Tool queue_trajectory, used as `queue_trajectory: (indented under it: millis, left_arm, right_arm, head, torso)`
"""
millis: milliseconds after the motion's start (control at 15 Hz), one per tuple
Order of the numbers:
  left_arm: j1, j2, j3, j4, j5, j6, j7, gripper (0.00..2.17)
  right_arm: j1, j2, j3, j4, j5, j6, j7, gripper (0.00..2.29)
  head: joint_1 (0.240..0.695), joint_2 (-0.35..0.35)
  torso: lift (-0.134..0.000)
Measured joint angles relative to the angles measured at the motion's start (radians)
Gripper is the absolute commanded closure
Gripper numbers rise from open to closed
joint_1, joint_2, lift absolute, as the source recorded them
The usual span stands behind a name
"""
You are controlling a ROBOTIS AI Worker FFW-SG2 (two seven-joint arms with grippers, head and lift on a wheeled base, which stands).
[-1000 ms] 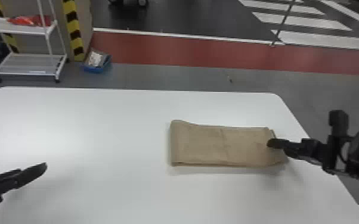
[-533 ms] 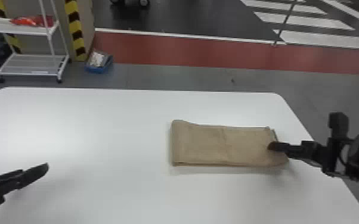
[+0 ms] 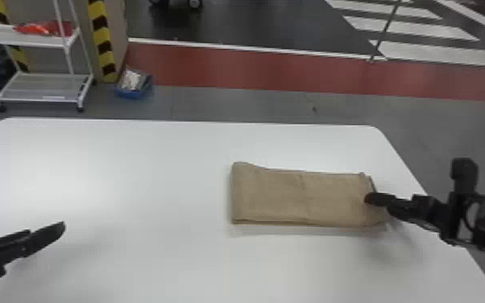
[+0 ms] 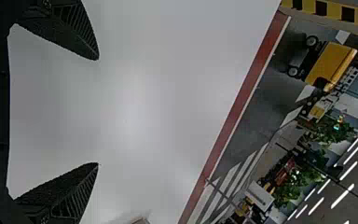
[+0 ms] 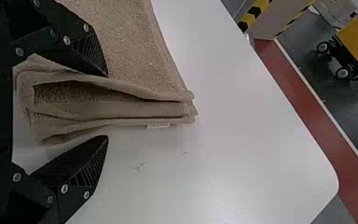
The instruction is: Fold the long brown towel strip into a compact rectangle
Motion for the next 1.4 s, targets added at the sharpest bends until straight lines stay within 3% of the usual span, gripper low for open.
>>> queue_trajectory:
  millis: [333, 467, 533, 600, 1000, 1400]
  left_arm:
    - [0.0, -0.001, -0.001, 0.0, 0.0, 0.0, -0.003, 0.07]
    - [0.001, -0.001, -0.001, 0.0, 0.0, 0.0, -0.004, 0.07]
    - [0.001, -0.001, -0.001, 0.0, 0.0, 0.0, -0.004, 0.07]
    - [0.002, -0.001, 0.0, 0.0, 0.0, 0.0, -0.004, 0.07]
    - [0.0, 0.001, 0.0, 0.004, -0.001, -0.003, -0.005, 0.07]
    - [-0.004, 0.003, -0.004, -0.001, -0.004, -0.003, -0.005, 0.07]
  right_arm:
    - [0.01, -0.003, -0.013, -0.001, -0.003, -0.008, 0.0, 0.97]
    - [0.01, -0.003, -0.012, -0.001, -0.001, -0.019, 0.0, 1.06]
    - [0.012, -0.003, -0.014, -0.001, -0.003, -0.026, 0.0, 1.24]
    - [0.014, -0.003, -0.015, -0.001, -0.005, -0.031, 0.006, 1.61]
    - [0.035, -0.003, -0.08, -0.023, -0.079, -0.026, 0.037, 1.65]
    - [0.051, -0.018, -0.191, -0.158, -0.189, 0.101, 0.08, 1.65]
  head:
    - [0.695, -0.195]
    - [0.695, -0.196]
    - [0.695, -0.197]
    - [0.695, -0.197]
    - [0.695, -0.199]
    - [0.695, -0.216]
  torso:
    - [-0.12]
    - [-0.12]
    - [-0.12]
    - [-0.12]
    - [-0.12]
    - [-0.12]
